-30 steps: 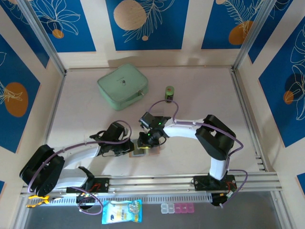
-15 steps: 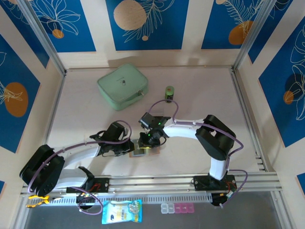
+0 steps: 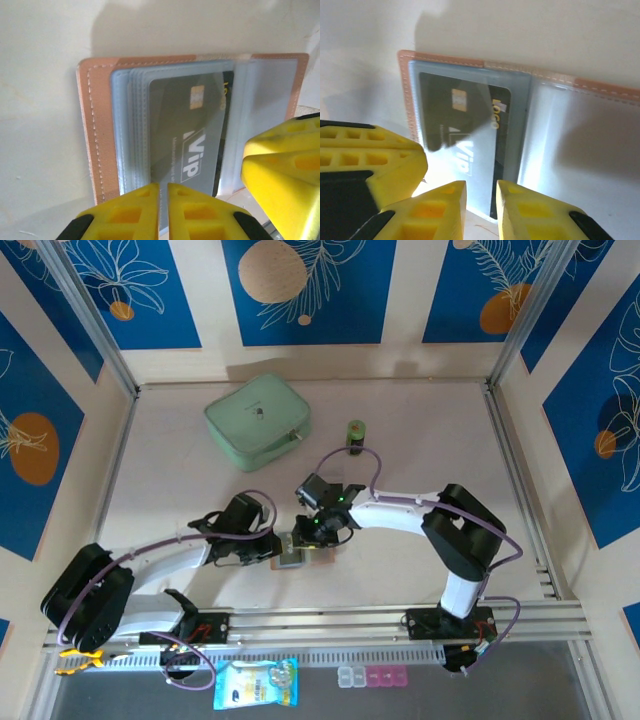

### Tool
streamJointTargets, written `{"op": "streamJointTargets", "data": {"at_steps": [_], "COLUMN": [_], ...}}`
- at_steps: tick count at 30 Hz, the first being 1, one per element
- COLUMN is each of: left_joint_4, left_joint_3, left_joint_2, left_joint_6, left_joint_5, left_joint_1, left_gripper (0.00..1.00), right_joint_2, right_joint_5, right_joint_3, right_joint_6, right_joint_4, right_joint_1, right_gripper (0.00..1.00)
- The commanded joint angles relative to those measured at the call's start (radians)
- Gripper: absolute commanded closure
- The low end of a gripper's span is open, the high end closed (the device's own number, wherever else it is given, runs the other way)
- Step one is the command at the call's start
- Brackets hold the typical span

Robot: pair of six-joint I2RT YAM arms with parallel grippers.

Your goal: Take the credit cards out of the card holder

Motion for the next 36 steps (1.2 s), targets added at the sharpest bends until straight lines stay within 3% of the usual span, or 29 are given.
{"op": "streamJointTargets", "data": {"at_steps": [1, 12, 36], "left_joint_4": [-0.042, -0.084, -0.080], "left_joint_3": [0.033, 0.043, 0.005], "left_joint_2": [0.019, 0.057, -0.007], "left_joint_6": [0.040, 0.075, 0.059], "left_joint_5": [-0.027, -0.071, -0.099], "left_joint_1": [0.009, 0.009, 0.009], "left_gripper": [0.89, 0.94, 0.95], "right_joint_2": [-0.021, 0.010, 0.044], "right_joint_5": [-0.074, -0.150, -0.138], "right_joint_3": [-0.046, -0.104, -0.103], "right_joint_6": [0.029, 0.062, 0.066], "right_joint_4": [0.089, 0.205, 0.181], "right_joint_1": [-0.019, -0.042, -0.041], "right_gripper": [0.76, 0.76, 0.77]}}
